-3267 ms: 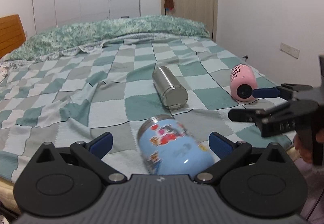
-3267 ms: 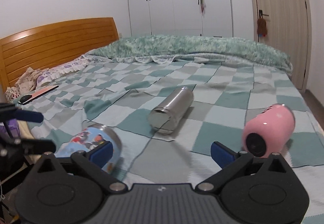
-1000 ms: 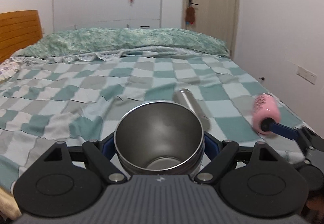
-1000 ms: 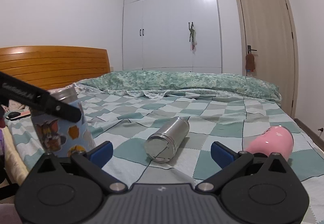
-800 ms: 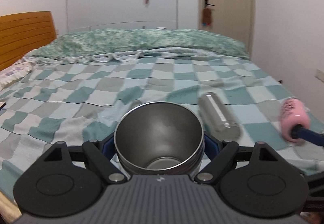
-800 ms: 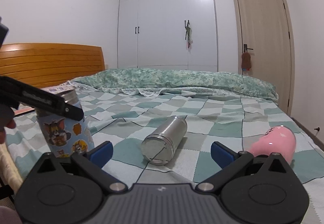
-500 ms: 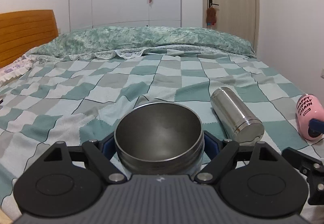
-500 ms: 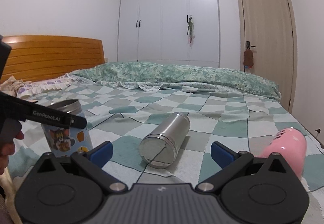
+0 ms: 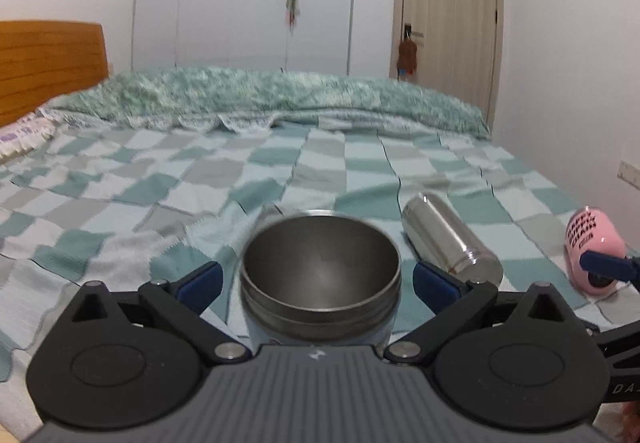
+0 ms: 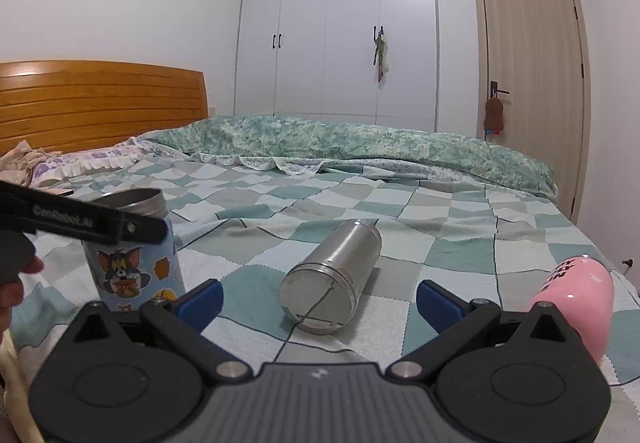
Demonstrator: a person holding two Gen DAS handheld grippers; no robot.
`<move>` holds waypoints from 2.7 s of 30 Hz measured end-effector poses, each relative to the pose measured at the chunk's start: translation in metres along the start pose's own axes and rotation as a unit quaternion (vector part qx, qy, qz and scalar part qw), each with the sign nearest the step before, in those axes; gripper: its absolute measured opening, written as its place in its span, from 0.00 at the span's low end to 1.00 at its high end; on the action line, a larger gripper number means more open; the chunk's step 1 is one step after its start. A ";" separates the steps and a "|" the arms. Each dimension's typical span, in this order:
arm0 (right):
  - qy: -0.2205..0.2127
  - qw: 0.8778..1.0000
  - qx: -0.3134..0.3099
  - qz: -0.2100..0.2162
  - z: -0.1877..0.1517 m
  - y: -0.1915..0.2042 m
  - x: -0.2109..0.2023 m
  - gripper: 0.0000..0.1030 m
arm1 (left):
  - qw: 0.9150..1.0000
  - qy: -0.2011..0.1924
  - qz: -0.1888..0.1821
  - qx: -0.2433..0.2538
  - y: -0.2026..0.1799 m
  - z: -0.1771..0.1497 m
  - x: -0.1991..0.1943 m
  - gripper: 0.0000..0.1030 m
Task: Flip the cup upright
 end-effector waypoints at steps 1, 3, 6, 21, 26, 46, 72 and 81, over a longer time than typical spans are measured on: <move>-0.002 1.000 -0.001 -0.001 0.001 0.001 -0.002 1.00 | 1.000 -0.008 0.000 0.001 0.000 0.002 -0.006 1.00; -0.006 1.000 -0.003 -0.002 0.003 0.002 -0.008 1.00 | 1.000 -0.022 0.000 0.002 0.001 0.007 -0.019 1.00; -0.015 1.000 -0.001 -0.003 0.008 0.005 -0.023 1.00 | 0.999 -0.046 -0.003 0.003 0.000 0.012 -0.042 1.00; -0.032 0.999 0.000 -0.027 -0.001 0.016 -0.131 1.00 | 0.996 -0.083 -0.014 0.002 -0.019 -0.034 -0.147 1.00; -0.031 0.999 0.004 -0.041 -0.017 0.013 -0.165 1.00 | 0.995 -0.092 -0.018 0.023 -0.035 -0.060 -0.168 1.00; -0.053 0.994 0.012 -0.097 -0.075 0.000 -0.198 1.00 | 0.994 -0.108 0.004 0.019 -0.044 -0.117 -0.163 1.00; -0.060 0.993 0.010 -0.098 -0.076 0.001 -0.199 1.00 | 0.993 -0.121 0.004 0.017 -0.042 -0.118 -0.167 1.00; -0.061 0.993 0.009 -0.098 -0.076 0.002 -0.199 1.00 | 0.992 -0.125 0.002 0.020 -0.043 -0.117 -0.170 1.00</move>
Point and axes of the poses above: each gripper's, at about its wrist camera, not at the fingertips, and x roughly the way its jaws point, y to its left, z to its top, the point moved 6 cm from there along x, roughly the way its jaws point, and after that the axes turned 5 degrees about z, right-handed, at the moved point
